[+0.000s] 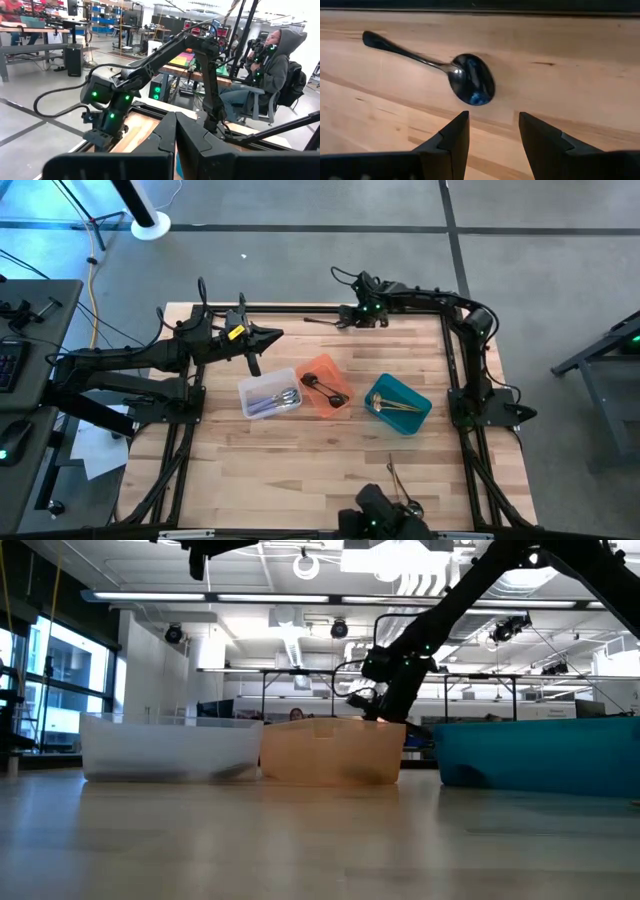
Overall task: Sort silverware by color (type)
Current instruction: Put the black spoon into the orange bin
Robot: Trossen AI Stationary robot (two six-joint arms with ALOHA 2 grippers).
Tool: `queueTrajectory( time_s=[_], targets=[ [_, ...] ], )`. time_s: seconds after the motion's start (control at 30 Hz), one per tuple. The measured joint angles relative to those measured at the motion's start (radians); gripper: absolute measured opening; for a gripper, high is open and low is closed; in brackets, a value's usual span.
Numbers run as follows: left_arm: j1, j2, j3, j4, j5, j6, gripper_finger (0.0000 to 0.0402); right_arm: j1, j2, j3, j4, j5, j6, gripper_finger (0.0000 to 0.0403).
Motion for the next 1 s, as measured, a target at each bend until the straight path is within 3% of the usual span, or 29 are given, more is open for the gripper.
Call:
queueTrajectory(
  time_s=[1.0],
  targets=[
    [0.0,0.0,0.0,-0.031,0.0,0.009,0.0,0.001,0.065,0.0,0.135,0.02,0.158,0.0155]
  ],
)
